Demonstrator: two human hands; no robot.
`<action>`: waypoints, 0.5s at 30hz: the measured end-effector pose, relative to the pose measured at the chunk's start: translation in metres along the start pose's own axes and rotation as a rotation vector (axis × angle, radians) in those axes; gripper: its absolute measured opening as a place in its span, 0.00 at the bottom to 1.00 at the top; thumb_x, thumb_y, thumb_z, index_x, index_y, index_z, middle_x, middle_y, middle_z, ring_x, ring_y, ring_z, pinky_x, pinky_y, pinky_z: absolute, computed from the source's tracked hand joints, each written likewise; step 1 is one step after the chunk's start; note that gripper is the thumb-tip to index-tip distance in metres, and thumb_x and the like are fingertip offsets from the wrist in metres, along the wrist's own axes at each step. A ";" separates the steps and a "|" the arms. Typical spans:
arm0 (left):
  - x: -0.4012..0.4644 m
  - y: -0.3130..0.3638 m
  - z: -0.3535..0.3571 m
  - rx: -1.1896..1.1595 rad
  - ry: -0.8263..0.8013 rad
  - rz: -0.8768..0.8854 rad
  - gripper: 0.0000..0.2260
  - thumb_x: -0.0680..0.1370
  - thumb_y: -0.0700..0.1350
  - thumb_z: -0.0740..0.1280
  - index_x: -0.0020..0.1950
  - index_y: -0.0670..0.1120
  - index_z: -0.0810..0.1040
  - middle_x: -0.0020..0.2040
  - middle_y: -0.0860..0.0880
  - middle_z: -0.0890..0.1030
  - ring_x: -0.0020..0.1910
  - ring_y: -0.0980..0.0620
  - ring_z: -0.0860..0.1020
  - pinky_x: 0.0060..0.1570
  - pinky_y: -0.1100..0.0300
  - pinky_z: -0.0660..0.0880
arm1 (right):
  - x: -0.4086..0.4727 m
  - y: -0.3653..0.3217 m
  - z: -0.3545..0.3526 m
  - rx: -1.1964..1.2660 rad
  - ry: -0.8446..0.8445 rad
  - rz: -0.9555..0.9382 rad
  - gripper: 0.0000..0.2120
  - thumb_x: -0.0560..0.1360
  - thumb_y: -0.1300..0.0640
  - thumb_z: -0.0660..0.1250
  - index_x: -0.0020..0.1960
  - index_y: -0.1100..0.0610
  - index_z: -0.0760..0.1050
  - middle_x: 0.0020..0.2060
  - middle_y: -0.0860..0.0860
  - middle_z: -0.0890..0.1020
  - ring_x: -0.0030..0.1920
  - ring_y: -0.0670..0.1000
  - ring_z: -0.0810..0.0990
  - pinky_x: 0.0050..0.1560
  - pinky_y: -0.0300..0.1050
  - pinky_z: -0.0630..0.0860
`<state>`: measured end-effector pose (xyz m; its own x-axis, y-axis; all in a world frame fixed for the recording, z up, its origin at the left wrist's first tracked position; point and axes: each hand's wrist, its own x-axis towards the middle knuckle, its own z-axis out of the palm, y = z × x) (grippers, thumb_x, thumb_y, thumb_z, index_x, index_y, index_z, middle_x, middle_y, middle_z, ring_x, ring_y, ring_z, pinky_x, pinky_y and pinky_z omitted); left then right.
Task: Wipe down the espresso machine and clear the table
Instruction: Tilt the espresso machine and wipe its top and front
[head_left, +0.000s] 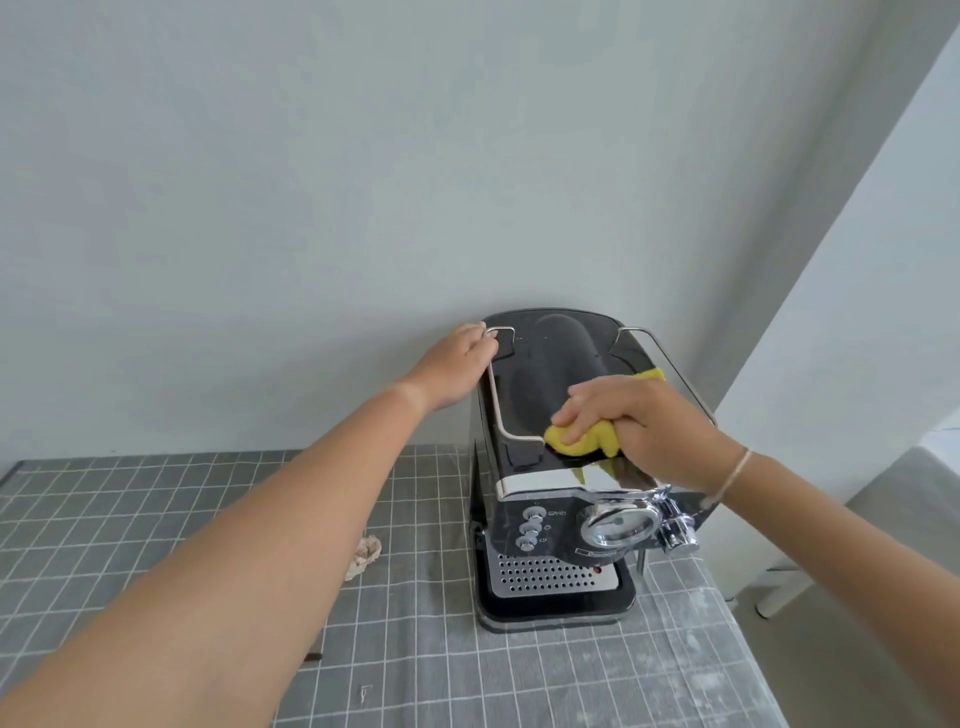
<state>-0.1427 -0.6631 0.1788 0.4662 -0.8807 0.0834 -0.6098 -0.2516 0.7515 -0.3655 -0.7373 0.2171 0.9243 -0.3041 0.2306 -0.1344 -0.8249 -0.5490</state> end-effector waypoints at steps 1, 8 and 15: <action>0.000 0.000 0.001 -0.001 0.008 0.007 0.17 0.80 0.48 0.51 0.62 0.41 0.72 0.75 0.46 0.61 0.74 0.52 0.58 0.64 0.64 0.53 | -0.003 0.001 -0.002 0.003 0.025 0.006 0.23 0.68 0.78 0.56 0.38 0.57 0.84 0.44 0.40 0.81 0.56 0.41 0.75 0.59 0.21 0.63; -0.002 0.003 -0.001 0.011 0.004 -0.019 0.11 0.81 0.46 0.52 0.54 0.46 0.72 0.73 0.45 0.64 0.73 0.51 0.60 0.59 0.68 0.54 | -0.001 -0.019 0.008 0.014 0.020 -0.013 0.22 0.69 0.77 0.55 0.38 0.60 0.84 0.43 0.46 0.82 0.51 0.45 0.77 0.57 0.30 0.70; -0.004 0.007 0.000 0.046 0.011 -0.014 0.19 0.81 0.47 0.51 0.68 0.40 0.68 0.75 0.46 0.61 0.74 0.51 0.57 0.68 0.62 0.52 | -0.009 -0.018 0.001 -0.017 0.085 0.027 0.21 0.68 0.76 0.55 0.36 0.58 0.83 0.42 0.45 0.82 0.49 0.49 0.79 0.55 0.39 0.75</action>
<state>-0.1486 -0.6610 0.1836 0.4821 -0.8724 0.0803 -0.6315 -0.2826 0.7221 -0.3706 -0.7192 0.2238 0.8865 -0.3653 0.2839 -0.1654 -0.8234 -0.5428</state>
